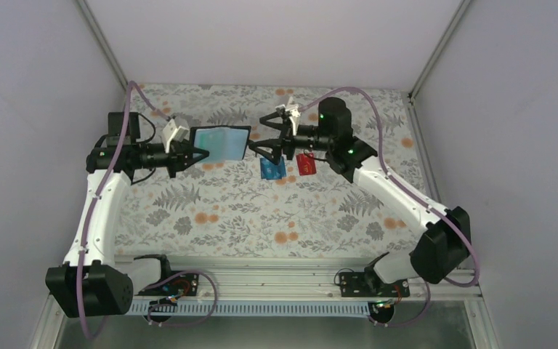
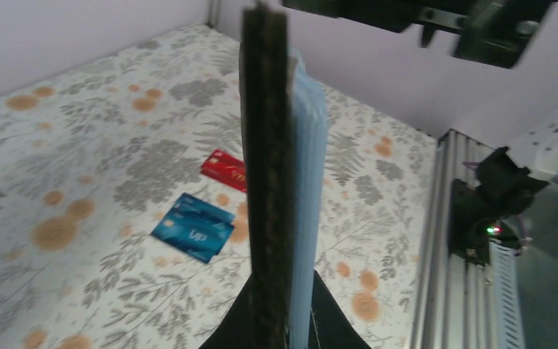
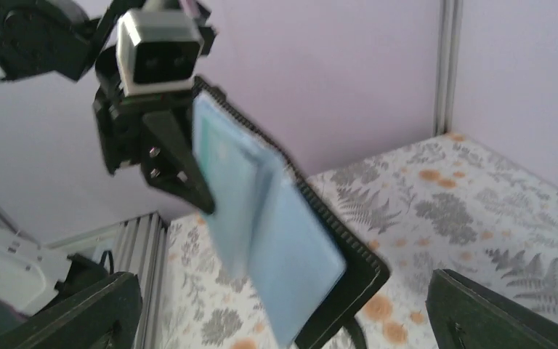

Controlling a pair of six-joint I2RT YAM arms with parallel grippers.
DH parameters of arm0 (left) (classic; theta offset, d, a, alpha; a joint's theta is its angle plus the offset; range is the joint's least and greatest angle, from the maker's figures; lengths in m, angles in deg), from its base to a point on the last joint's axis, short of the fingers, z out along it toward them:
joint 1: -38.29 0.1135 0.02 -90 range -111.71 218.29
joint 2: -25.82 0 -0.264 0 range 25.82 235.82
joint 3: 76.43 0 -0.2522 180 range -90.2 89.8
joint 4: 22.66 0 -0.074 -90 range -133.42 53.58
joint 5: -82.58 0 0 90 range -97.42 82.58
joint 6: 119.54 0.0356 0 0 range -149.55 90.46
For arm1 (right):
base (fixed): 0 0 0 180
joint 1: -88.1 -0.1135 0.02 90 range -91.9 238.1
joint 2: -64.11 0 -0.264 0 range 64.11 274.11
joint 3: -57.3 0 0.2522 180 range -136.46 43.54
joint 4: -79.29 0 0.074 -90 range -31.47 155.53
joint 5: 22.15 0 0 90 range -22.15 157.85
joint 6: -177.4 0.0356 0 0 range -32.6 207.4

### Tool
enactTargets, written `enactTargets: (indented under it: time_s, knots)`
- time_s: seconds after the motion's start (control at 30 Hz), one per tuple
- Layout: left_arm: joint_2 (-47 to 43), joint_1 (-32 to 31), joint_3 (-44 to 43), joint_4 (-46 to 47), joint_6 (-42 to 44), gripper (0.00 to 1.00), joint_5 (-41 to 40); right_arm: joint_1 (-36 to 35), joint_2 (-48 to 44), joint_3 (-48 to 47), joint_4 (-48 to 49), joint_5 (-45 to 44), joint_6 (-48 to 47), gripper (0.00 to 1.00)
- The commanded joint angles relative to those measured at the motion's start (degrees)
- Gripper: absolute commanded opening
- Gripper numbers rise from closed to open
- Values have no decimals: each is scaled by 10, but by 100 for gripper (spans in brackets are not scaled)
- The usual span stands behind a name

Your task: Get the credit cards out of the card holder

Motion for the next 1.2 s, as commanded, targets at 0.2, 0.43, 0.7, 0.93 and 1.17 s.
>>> enactTargets:
  time_s: [0.2,0.43,0.7,0.93,1.17]
  knots:
    - [-9,-2,-37,-129,179,3,154,-32,61,-8,70,22,21,99]
    - [-9,-2,-30,-117,167,2,145,-38,73,-9,89,186,-11,36]
    - [-12,-3,-26,-97,144,22,129,-32,73,-9,60,142,-15,4]
    - [-11,-2,-47,-133,186,32,135,-16,36,-2,21,130,-49,4]
    - [-9,-2,-53,-159,221,21,147,-11,31,-18,-8,152,-70,4]
